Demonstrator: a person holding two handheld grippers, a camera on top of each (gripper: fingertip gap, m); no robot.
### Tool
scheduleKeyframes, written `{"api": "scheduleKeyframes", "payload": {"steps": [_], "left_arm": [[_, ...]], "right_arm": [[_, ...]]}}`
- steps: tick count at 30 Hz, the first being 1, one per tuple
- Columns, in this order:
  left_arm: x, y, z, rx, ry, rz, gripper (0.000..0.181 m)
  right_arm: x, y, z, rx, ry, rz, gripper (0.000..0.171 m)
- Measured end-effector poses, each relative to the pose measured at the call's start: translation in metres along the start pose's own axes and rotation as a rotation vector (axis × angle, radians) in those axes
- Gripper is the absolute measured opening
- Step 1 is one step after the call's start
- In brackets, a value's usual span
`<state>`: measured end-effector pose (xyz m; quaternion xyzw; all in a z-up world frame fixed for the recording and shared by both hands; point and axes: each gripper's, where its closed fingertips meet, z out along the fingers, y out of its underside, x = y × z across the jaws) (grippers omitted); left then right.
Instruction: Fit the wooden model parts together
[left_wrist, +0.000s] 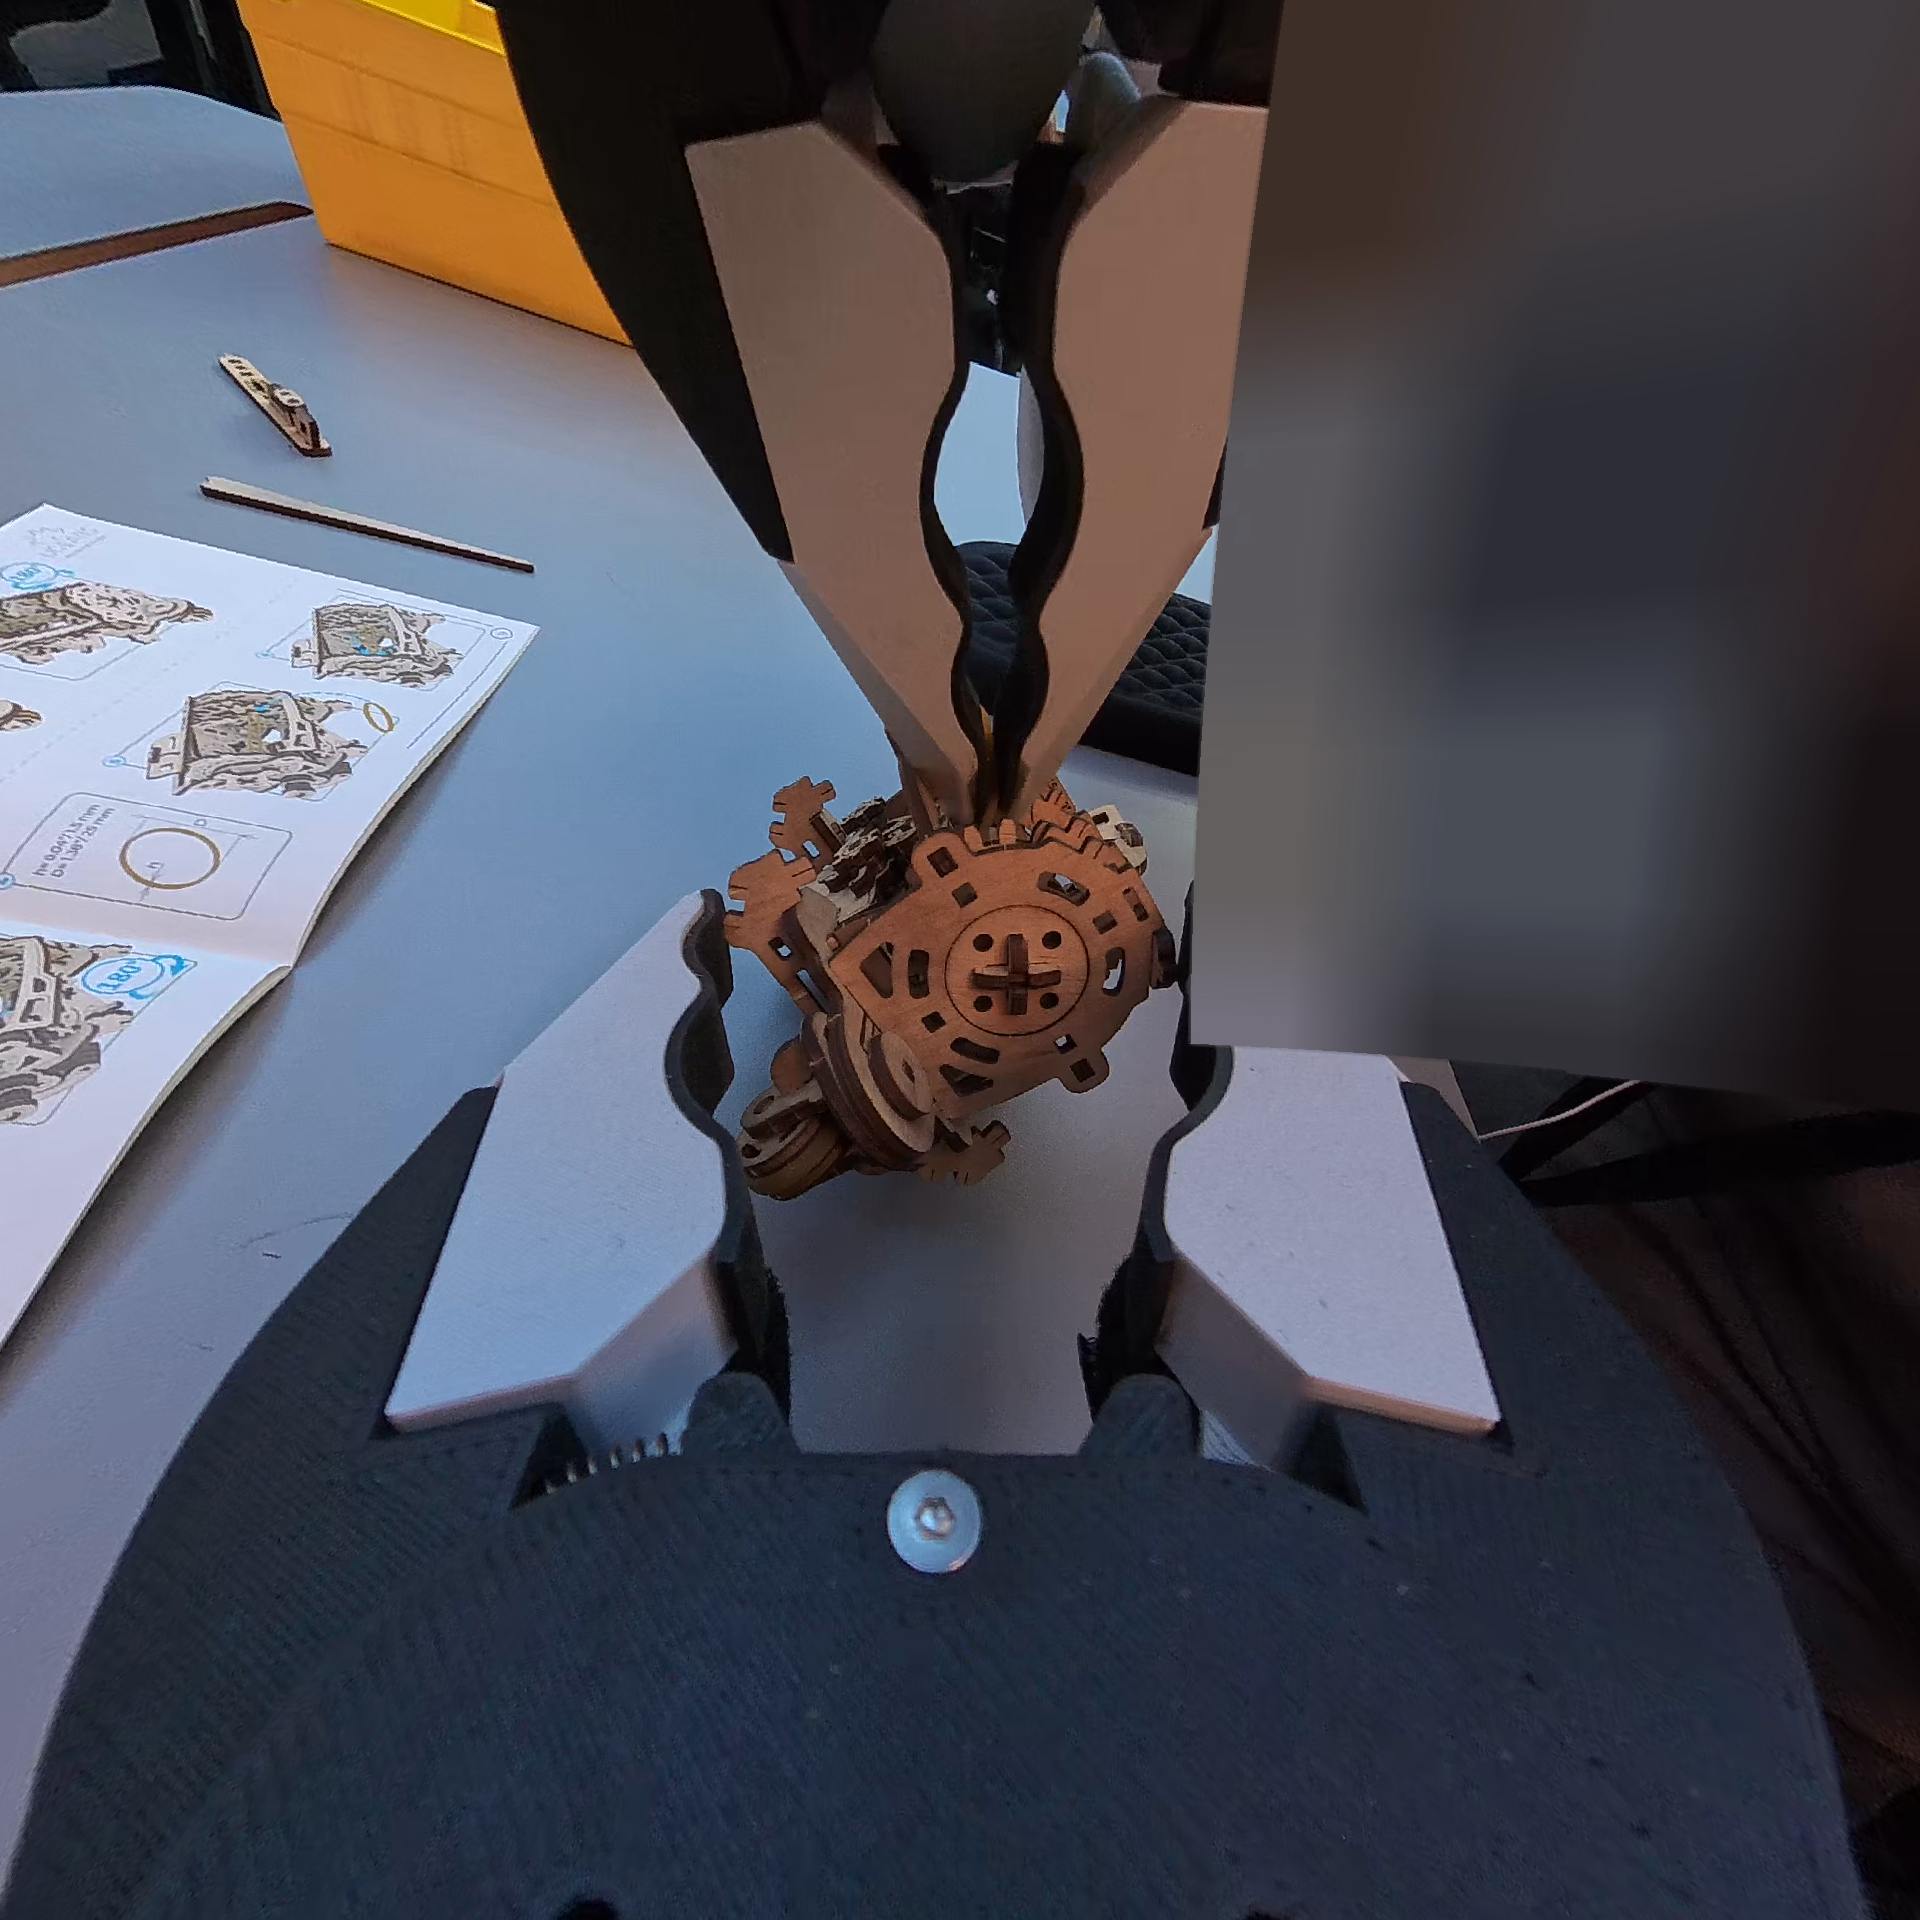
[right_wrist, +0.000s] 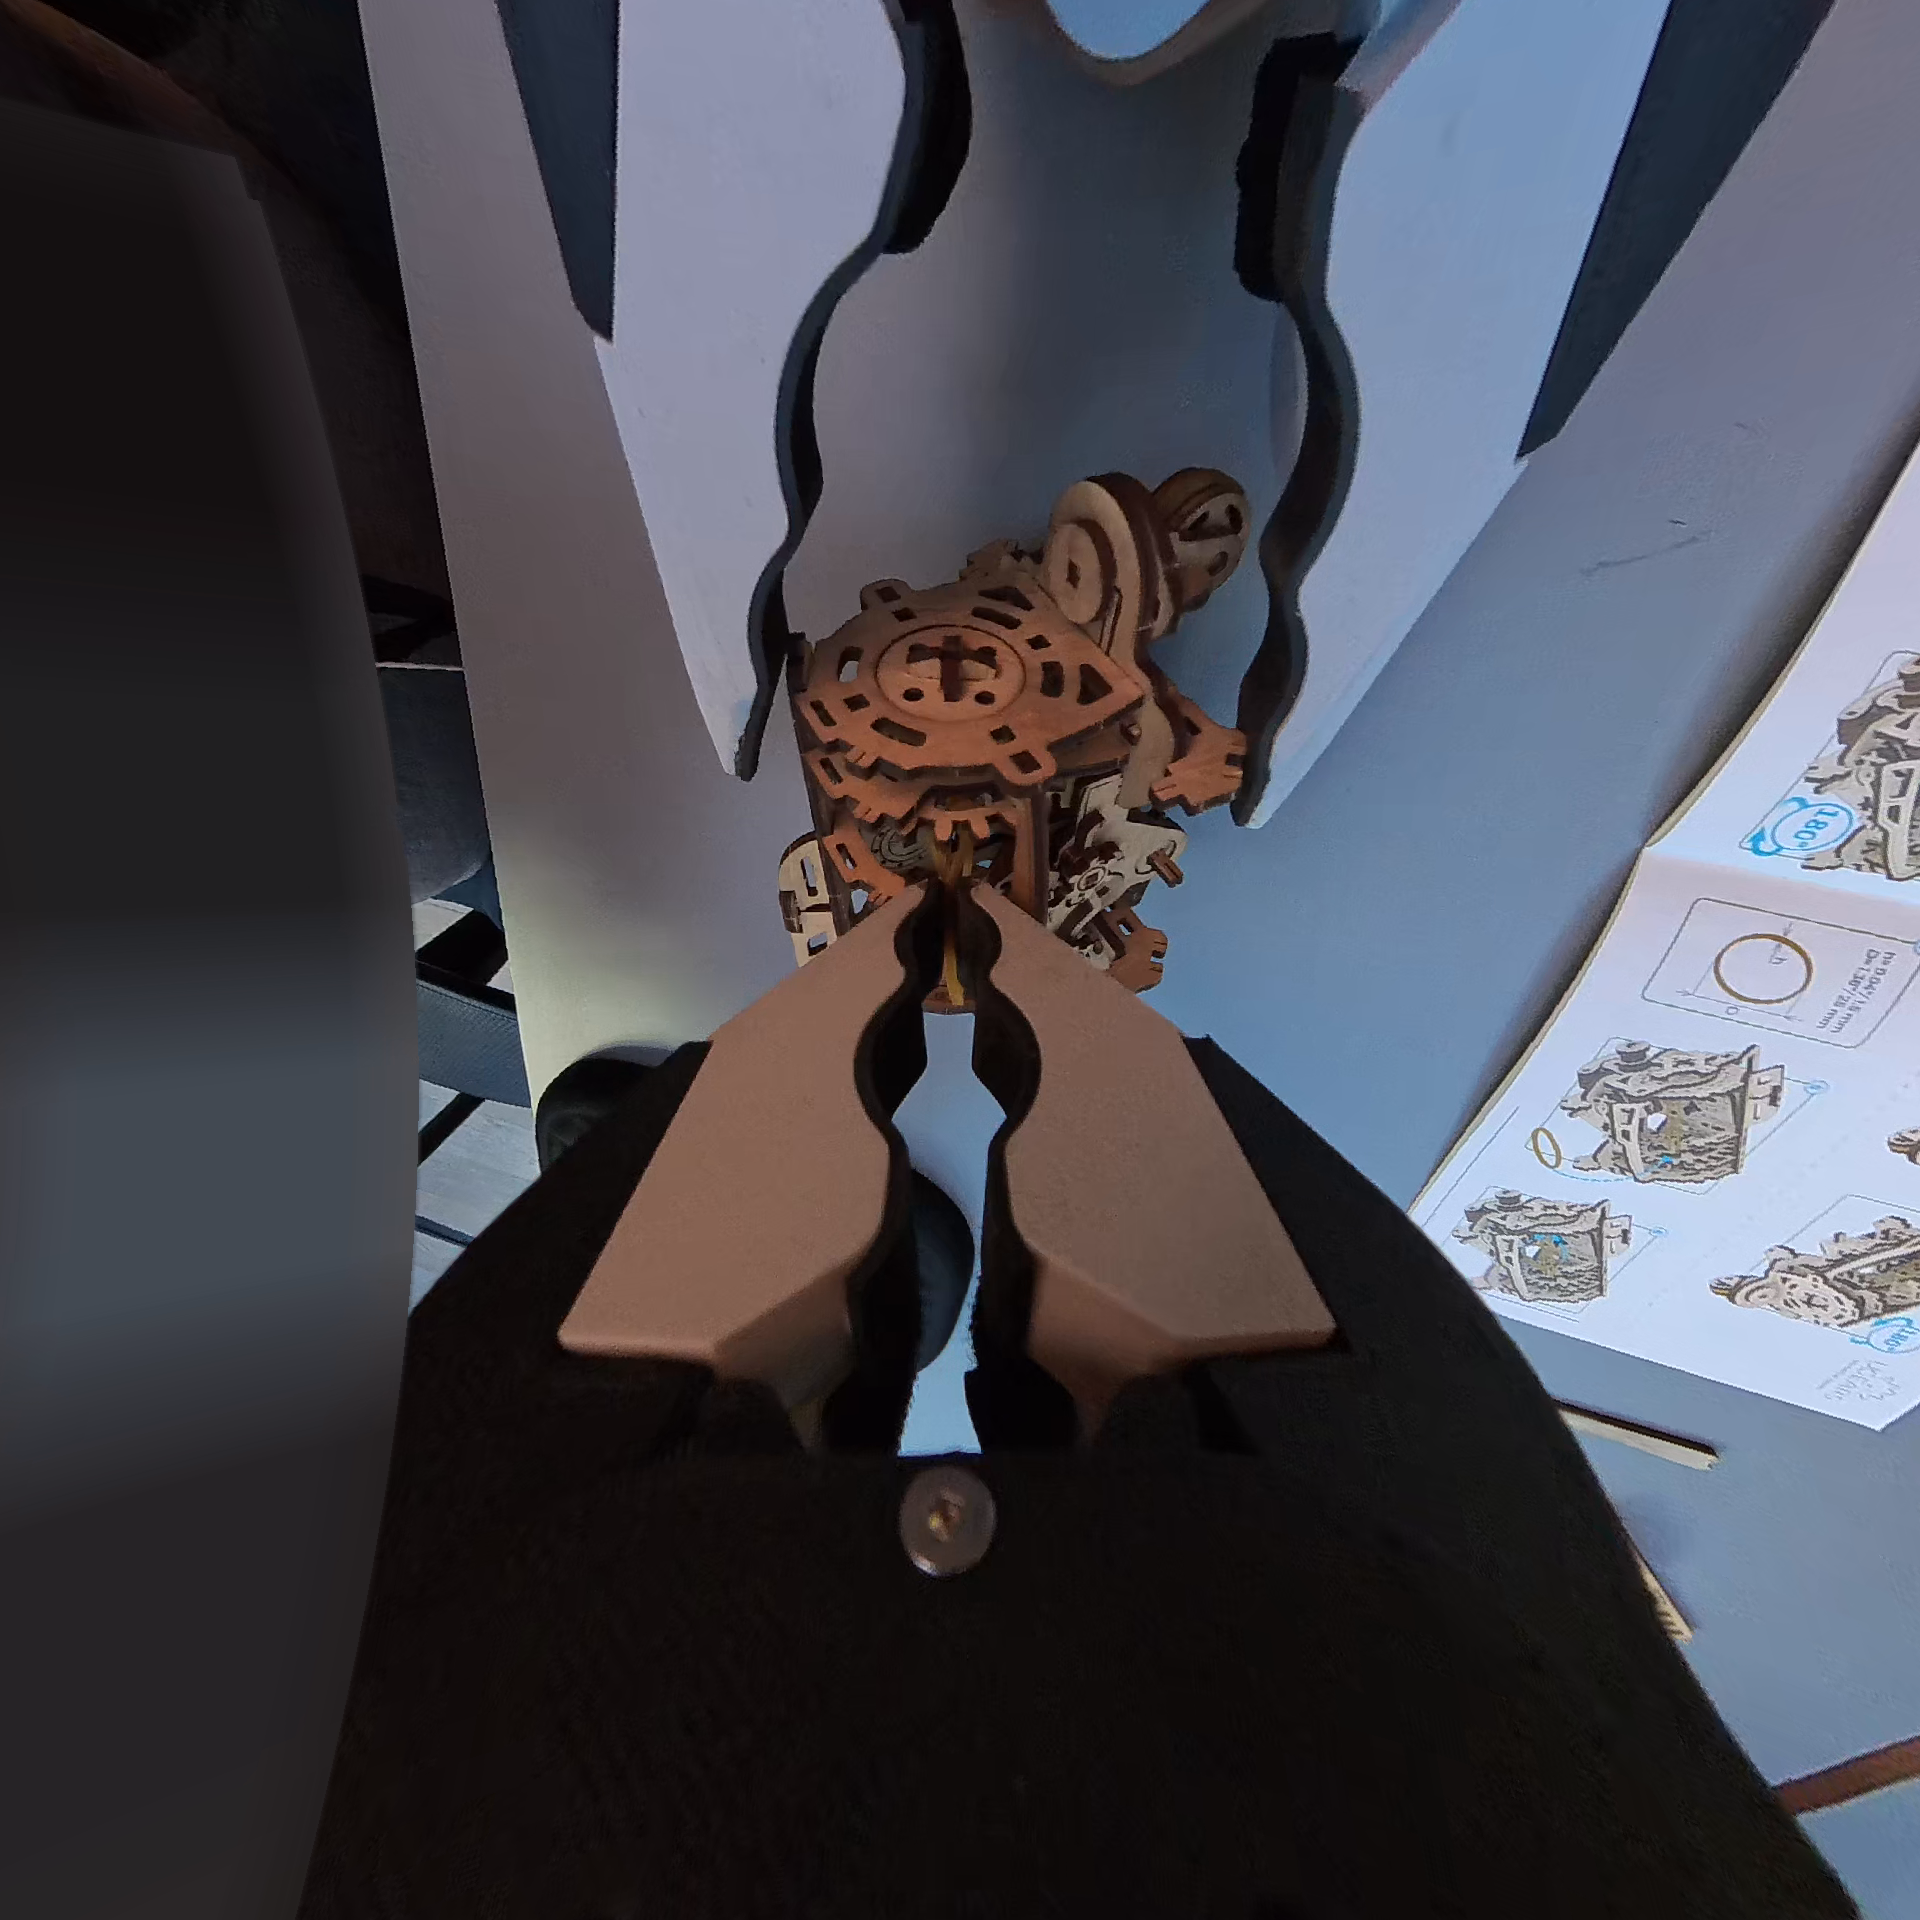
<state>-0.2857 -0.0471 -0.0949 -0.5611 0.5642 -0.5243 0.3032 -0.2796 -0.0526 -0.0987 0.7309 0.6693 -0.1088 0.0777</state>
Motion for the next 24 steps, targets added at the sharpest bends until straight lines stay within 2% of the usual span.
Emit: {"api": "scheduleKeyframes", "payload": {"steps": [14,24], "left_arm": [[-0.0002,-0.0005,0.0005,-0.002,-0.007,-0.007,0.085],[-0.0009,-0.0001,-0.0001,-0.002,-0.01,-0.021,0.085]], "right_arm": [[0.0013,-0.0017,0.0,-0.059,0.066,0.054,0.001],[0.0019,-0.0016,-0.0002,-0.087,0.045,0.094,0.001]]}}
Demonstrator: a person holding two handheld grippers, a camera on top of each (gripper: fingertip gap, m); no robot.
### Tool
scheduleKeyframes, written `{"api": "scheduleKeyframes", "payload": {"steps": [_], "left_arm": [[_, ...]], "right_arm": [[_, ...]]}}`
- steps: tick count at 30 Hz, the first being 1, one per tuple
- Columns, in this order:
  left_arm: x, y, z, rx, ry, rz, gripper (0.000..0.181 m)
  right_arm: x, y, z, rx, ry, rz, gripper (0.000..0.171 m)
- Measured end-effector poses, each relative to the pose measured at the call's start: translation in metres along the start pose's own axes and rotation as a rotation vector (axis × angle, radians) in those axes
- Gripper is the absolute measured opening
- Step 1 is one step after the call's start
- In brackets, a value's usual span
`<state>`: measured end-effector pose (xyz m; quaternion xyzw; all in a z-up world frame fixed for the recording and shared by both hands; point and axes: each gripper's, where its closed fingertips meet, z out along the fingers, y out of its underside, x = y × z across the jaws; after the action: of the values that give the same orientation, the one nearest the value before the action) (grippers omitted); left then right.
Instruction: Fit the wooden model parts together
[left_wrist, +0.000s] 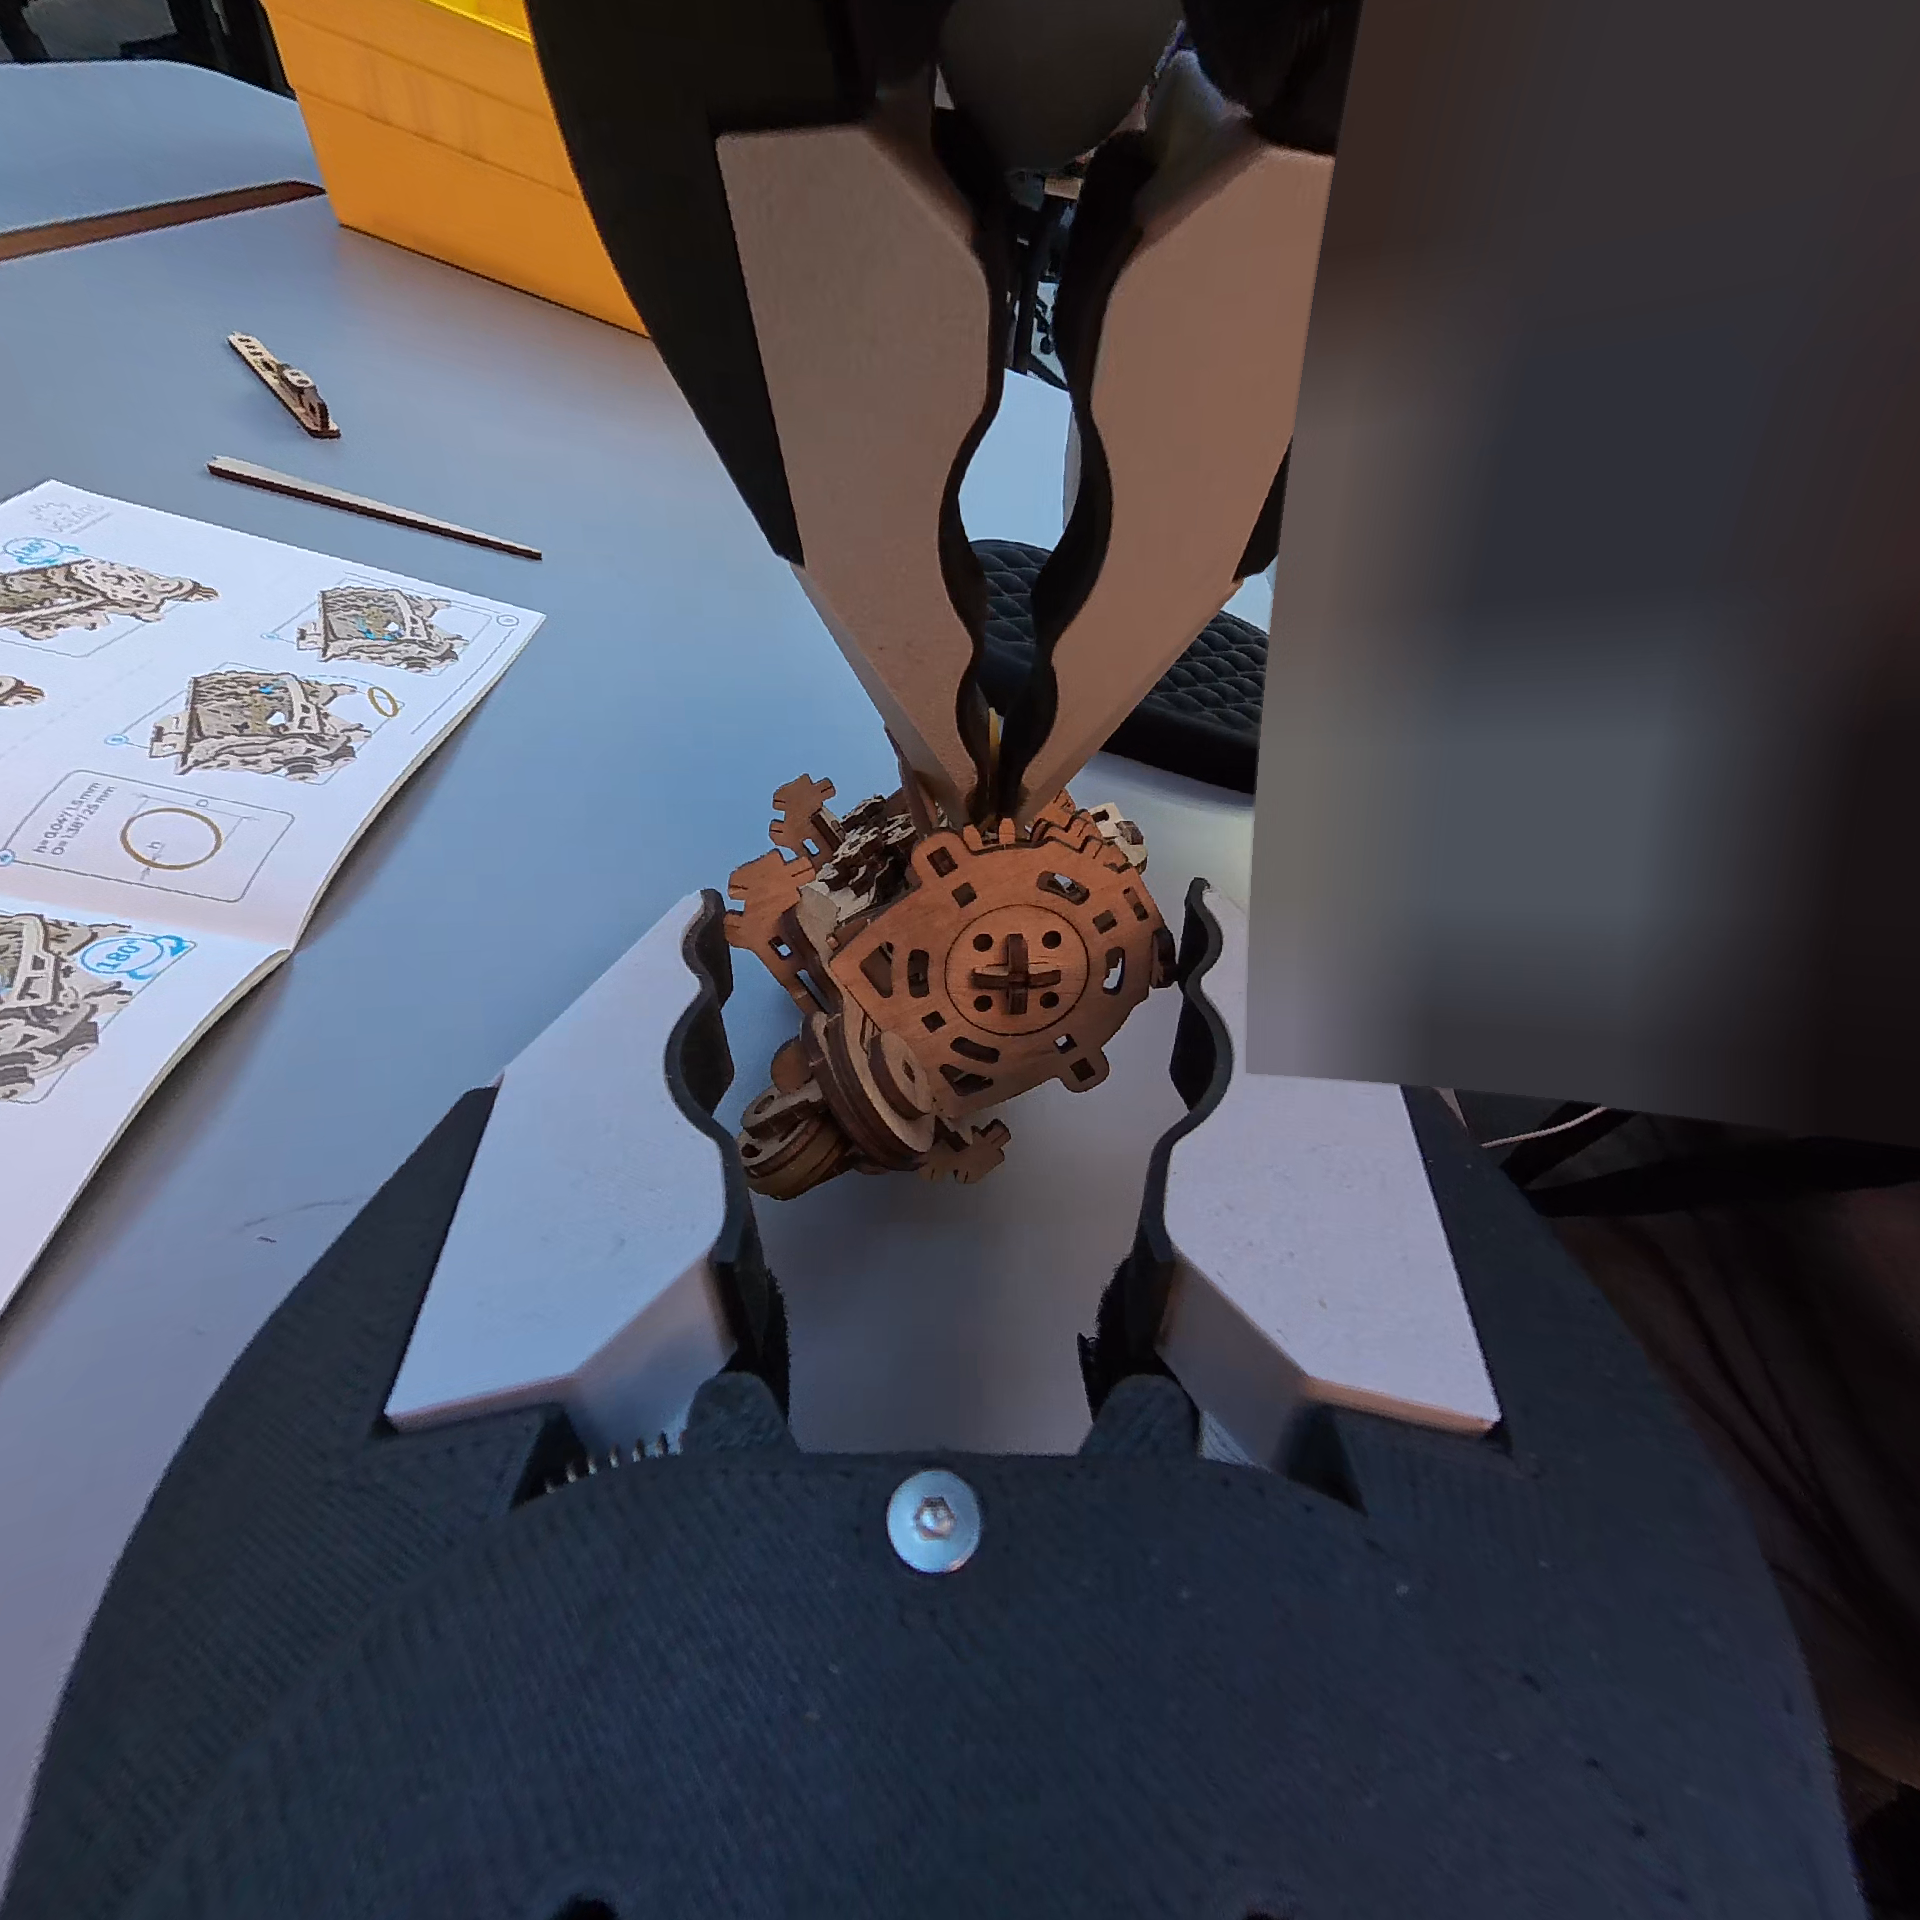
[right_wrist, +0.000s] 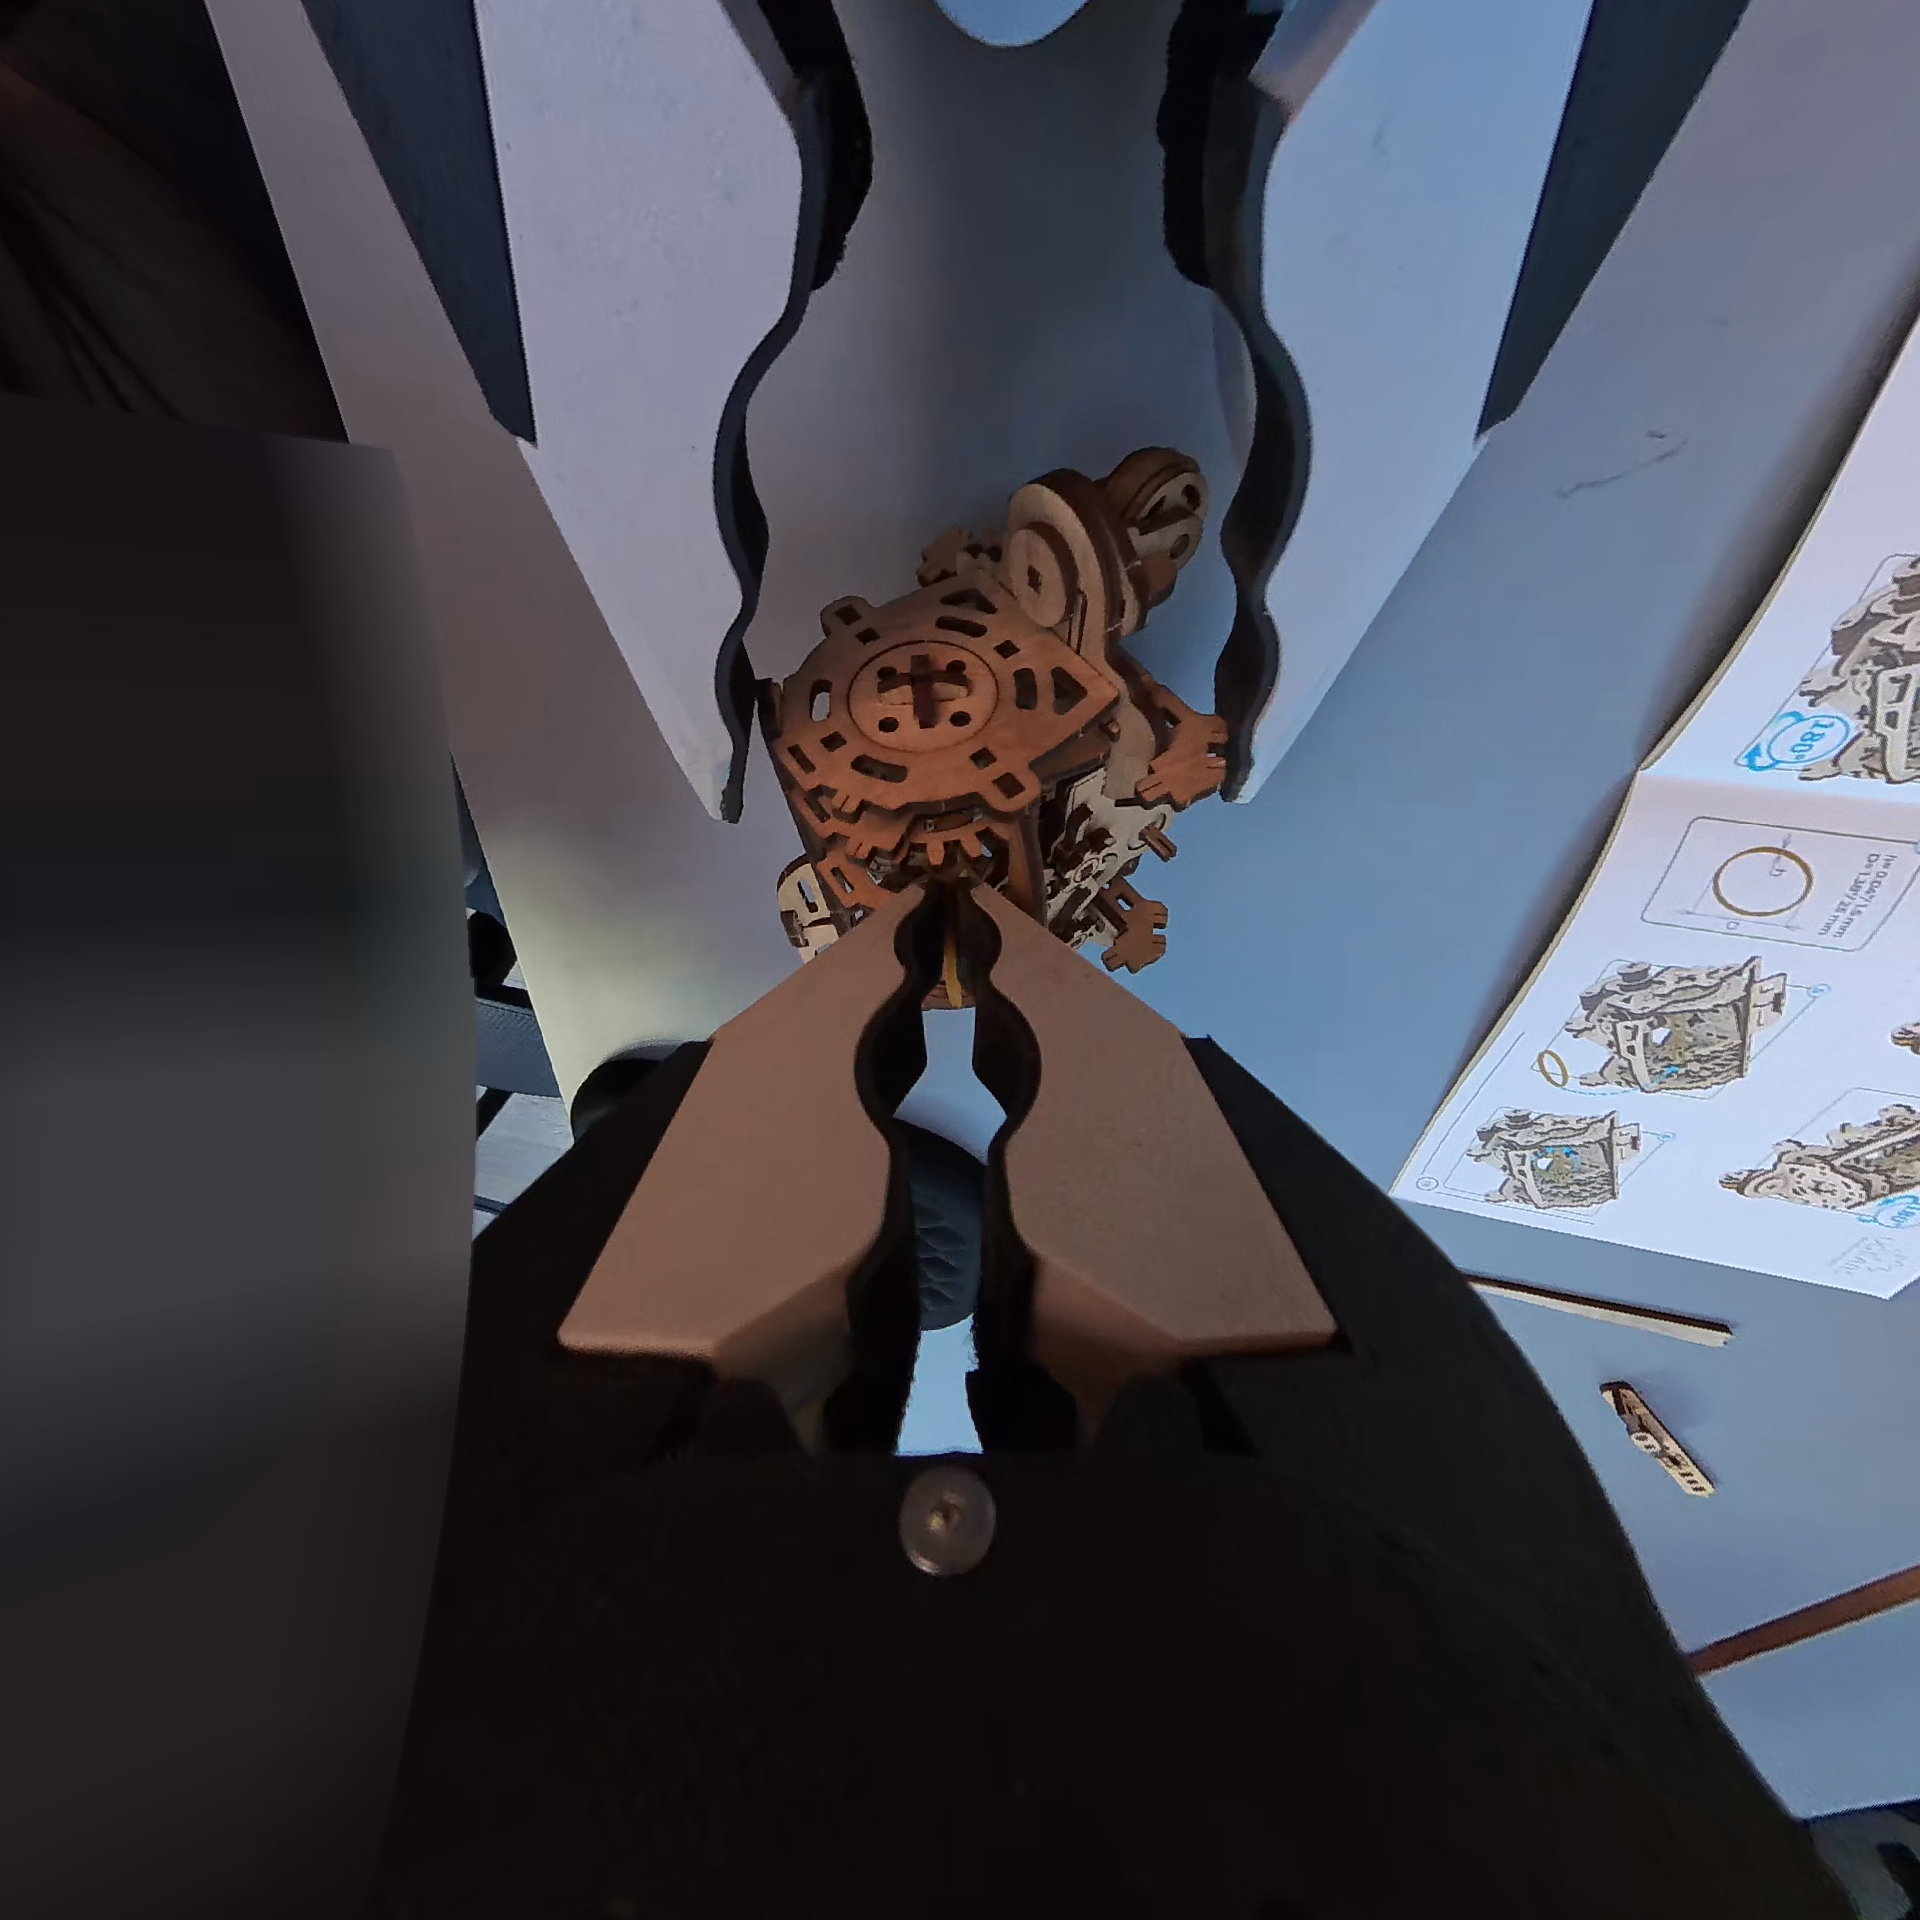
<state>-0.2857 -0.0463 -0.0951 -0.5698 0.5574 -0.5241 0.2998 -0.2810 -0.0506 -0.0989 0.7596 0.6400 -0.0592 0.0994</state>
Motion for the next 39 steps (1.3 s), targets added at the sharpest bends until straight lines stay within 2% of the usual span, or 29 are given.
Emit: {"api": "scheduleKeyframes", "payload": {"steps": [9,22,35,39], "left_arm": [[-0.0007,0.0006,-0.0007,-0.002,0.001,-0.008,0.085],[-0.0012,0.0,-0.0005,0.002,0.003,-0.017,0.085],[-0.0022,0.0001,-0.0008,0.004,0.006,-0.03,0.085],[-0.0023,0.0,-0.0007,0.004,0.007,-0.031,0.085]], "right_arm": [[0.0007,-0.0042,-0.0003,0.087,0.042,-0.076,0.0],[0.0008,-0.0071,0.0012,0.22,0.086,-0.058,0.0],[0.0032,-0.0048,-0.0027,0.159,0.09,-0.05,0.002],[0.0033,-0.0057,-0.0067,0.187,0.081,-0.058,0.005]]}}
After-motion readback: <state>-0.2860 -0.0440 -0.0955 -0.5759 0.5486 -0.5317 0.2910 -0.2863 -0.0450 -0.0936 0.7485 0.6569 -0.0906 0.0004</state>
